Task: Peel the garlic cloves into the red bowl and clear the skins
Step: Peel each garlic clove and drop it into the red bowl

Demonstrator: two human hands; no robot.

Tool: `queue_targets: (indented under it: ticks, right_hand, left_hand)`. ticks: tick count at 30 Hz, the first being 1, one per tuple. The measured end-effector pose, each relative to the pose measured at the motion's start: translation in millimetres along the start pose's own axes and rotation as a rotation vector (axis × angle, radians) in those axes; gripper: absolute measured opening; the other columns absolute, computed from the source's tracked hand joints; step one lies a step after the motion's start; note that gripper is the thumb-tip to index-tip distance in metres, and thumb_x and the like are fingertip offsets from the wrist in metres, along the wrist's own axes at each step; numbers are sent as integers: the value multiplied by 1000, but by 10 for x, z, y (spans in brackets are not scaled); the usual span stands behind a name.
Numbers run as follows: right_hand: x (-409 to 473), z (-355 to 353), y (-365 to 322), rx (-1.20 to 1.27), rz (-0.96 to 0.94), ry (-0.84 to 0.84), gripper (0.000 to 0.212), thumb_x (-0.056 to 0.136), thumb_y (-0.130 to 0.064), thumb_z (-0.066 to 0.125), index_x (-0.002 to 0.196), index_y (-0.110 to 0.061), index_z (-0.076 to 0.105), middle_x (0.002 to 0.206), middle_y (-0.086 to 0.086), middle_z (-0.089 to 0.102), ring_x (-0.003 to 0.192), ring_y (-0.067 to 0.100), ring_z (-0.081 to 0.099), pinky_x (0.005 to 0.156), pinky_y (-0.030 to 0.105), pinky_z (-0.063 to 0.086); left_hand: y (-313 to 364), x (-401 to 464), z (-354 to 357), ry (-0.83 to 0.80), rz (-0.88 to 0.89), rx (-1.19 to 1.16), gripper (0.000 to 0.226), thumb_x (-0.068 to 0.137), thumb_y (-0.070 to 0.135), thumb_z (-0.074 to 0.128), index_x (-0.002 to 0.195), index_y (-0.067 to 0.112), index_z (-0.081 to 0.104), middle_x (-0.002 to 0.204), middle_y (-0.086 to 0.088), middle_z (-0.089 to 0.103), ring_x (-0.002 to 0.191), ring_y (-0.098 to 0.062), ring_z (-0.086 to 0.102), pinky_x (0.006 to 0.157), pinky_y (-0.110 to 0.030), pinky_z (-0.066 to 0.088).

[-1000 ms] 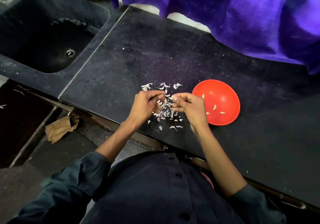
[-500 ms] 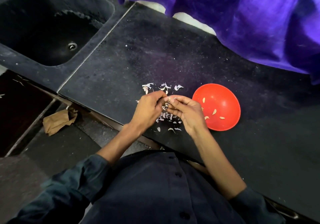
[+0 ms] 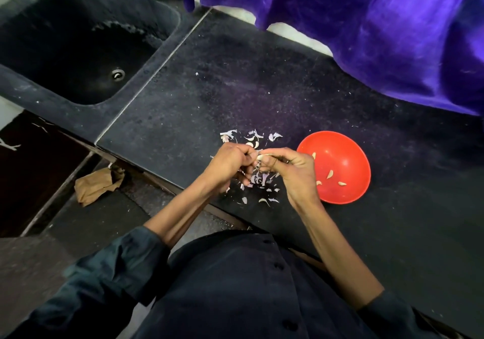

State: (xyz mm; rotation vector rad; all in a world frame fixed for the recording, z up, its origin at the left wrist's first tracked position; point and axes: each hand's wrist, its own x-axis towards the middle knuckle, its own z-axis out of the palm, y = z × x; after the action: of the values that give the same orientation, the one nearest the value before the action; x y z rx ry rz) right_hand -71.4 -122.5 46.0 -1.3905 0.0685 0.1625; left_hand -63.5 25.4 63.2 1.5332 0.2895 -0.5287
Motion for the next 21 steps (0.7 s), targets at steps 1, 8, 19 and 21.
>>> queue_targets:
  ticks: [1, 8, 19, 21]
  right_hand:
    - [-2, -5, -6, -2, -16, -5, 16, 78, 9, 69, 87, -3, 73, 79, 5, 74, 70, 17, 69, 65, 24, 56]
    - [-7, -4, -51, -49, 75, -10, 10, 82, 0, 69, 91, -4, 73, 81, 6, 74, 70, 17, 67, 64, 27, 58]
    - [-11, -40, -146, 425, 574, 49, 11, 92, -5, 58, 83, -5, 65, 62, 0, 64, 54, 6, 61, 53, 18, 54]
    - [-13, -43, -165, 430, 587, 56, 12, 91, -8, 60, 81, -6, 65, 62, 0, 64, 53, 5, 60, 52, 18, 53]
  left_hand:
    - [34, -4, -15, -43, -38, -16, 33, 96, -4, 44, 65, 5, 53, 47, -2, 47, 41, -13, 45, 37, -20, 39]
    - [43, 15, -15, 146, 161, 330, 29, 91, 3, 53, 63, 7, 61, 50, 0, 53, 47, -15, 49, 42, -28, 46]
    - [-268, 0, 4, 291, 745, 777, 18, 97, 24, 55, 104, 14, 69, 95, 5, 70, 80, -13, 64, 69, -29, 51]
    - [-296, 18, -22, 280, 788, 699, 19, 94, 20, 60, 107, 13, 71, 96, 4, 72, 81, -5, 63, 73, -27, 53]
